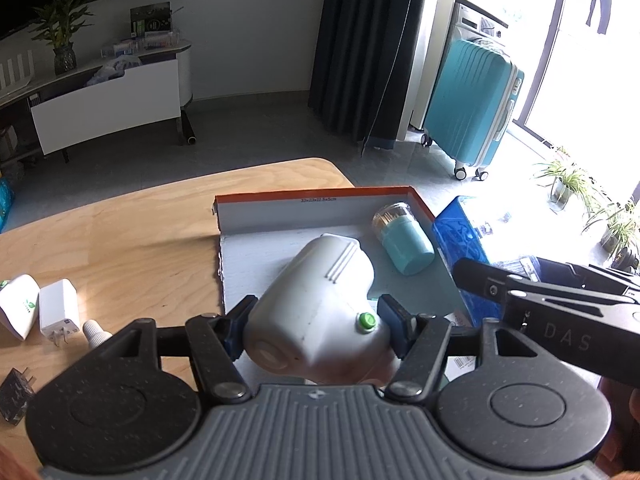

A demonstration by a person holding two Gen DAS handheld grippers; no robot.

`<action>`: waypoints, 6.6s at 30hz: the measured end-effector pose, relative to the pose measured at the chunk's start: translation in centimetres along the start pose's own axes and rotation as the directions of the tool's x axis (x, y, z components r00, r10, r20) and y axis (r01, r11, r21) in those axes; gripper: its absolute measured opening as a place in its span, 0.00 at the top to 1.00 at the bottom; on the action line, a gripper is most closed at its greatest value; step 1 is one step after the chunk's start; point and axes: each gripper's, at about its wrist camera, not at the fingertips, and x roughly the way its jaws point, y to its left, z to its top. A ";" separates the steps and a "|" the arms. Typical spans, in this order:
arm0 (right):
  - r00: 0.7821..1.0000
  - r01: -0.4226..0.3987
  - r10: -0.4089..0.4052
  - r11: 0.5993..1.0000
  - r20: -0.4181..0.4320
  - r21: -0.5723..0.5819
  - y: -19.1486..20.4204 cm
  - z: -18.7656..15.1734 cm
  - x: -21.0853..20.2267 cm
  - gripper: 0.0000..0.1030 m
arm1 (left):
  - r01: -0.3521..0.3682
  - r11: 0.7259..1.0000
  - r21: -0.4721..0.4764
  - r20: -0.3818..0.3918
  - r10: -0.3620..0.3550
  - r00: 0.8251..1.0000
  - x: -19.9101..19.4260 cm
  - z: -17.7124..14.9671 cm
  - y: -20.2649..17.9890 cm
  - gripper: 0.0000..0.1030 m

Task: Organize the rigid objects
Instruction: 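Carry the diffuser with the left tool and the tin with the right tool over the box, then open both tools to drop the diffuser and blue tin into the box, then move both tools back toward the remaining chargers and glass bottle, then close the left tool on the black charger, then close the right tool on the clear glass diffuser bottle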

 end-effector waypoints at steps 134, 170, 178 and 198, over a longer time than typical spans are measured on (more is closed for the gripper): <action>0.959 -0.262 0.227 0.938 -0.168 -0.228 20.1 -4.7 2.8 0.25 | -0.264 0.919 -0.293 -0.061 0.258 0.964 -9.3 -7.9 19.8 0.04; 0.950 -0.274 0.229 0.937 -0.210 -0.217 19.9 -6.0 6.2 0.25 | -0.195 0.980 -0.032 -0.006 0.194 0.981 -4.1 -9.3 22.9 0.65; 0.934 -0.320 0.255 0.909 -0.251 -0.266 21.0 -5.7 8.6 0.25 | -0.220 0.965 -0.142 -0.005 0.221 0.975 -4.9 -9.2 22.8 0.66; 0.919 -0.316 0.202 0.890 -0.337 -0.329 23.0 -5.6 12.0 0.41 | -0.253 0.945 -0.205 -0.022 0.254 0.967 -4.9 -8.7 21.0 0.65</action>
